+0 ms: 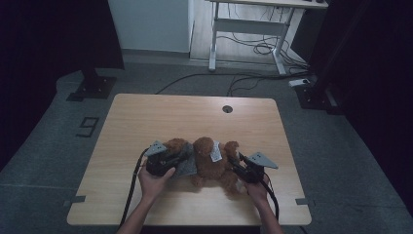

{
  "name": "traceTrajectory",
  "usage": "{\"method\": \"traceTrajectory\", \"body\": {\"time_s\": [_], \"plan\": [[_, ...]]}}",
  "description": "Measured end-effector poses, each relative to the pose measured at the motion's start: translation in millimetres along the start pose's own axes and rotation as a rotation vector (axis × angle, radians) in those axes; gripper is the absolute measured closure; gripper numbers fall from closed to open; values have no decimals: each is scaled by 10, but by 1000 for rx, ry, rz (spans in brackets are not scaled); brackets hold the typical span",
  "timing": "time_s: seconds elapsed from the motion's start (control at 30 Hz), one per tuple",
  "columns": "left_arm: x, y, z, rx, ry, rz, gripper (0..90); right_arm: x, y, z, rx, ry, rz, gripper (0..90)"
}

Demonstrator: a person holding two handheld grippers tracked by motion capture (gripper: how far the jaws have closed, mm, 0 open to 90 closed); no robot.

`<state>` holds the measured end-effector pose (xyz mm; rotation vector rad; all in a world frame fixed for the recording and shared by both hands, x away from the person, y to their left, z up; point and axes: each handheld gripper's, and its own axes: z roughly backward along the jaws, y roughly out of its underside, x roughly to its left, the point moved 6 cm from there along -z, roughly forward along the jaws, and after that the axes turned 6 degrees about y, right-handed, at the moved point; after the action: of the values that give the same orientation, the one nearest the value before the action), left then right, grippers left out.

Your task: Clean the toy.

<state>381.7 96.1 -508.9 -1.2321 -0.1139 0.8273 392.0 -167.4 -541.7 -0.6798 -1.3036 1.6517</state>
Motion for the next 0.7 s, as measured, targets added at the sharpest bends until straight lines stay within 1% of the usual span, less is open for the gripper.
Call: {"method": "traceTrajectory", "body": {"time_s": [0.07, 0.13, 0.2, 0.23, 0.3, 0.33, 0.37, 0.4, 0.43, 0.47, 0.5, 0.53, 0.57, 0.6, 0.63, 0.67, 0.7], "plan": [[-34, -59, 42, 14, 4, 3, 745, -8, 6, 21, -4, -7, 14, 629], [-74, -159, 95, 22, -5, -23, 744, -8, 27, 30, -12, -6, 24, 633], [-114, -300, 153, 8, -7, -35, 744, -16, 55, 36, -21, 2, 33, 636], [-130, -401, 182, -3, -5, -43, 744, -21, 64, 41, -22, 7, 40, 637], [-142, -542, 199, -19, -5, -51, 742, -31, 72, 50, -24, 11, 47, 638], [-147, -617, 191, -18, -1, -52, 741, -31, 74, 54, -27, 8, 49, 638], [-146, -701, 158, -6, 3, -58, 741, -28, 74, 56, -28, 9, 54, 639], [-139, -743, 128, 5, -1, -58, 740, -25, 73, 57, -31, 12, 62, 639], [-111, -794, 63, 26, -4, -51, 739, -22, 72, 57, -33, 13, 64, 639], [-91, -808, 11, 41, -3, -40, 739, -22, 72, 56, -35, 14, 65, 639], [-91, -808, 11, 41, -3, -40, 739, -22, 72, 56, -35, 14, 65, 639], [-39, -773, -147, 104, 6, -10, 739, -26, 71, 53, -37, 12, 65, 639], [-39, -773, -147, 104, 6, -10, 739, -26, 71, 52, -38, 11, 64, 639], [21, -652, -311, 184, -14, -3, 740, -24, 70, 53, -39, 9, 63, 639], [58, -581, -374, 208, -23, 6, 741, -22, 70, 53, -39, 7, 62, 639], [96, -519, -408, 213, -32, 16, 745, -19, 68, 54, -41, 5, 62, 638], [131, -475, -404, 200, -29, 27, 750, -15, 67, 55, -42, 4, 62, 638]]}}
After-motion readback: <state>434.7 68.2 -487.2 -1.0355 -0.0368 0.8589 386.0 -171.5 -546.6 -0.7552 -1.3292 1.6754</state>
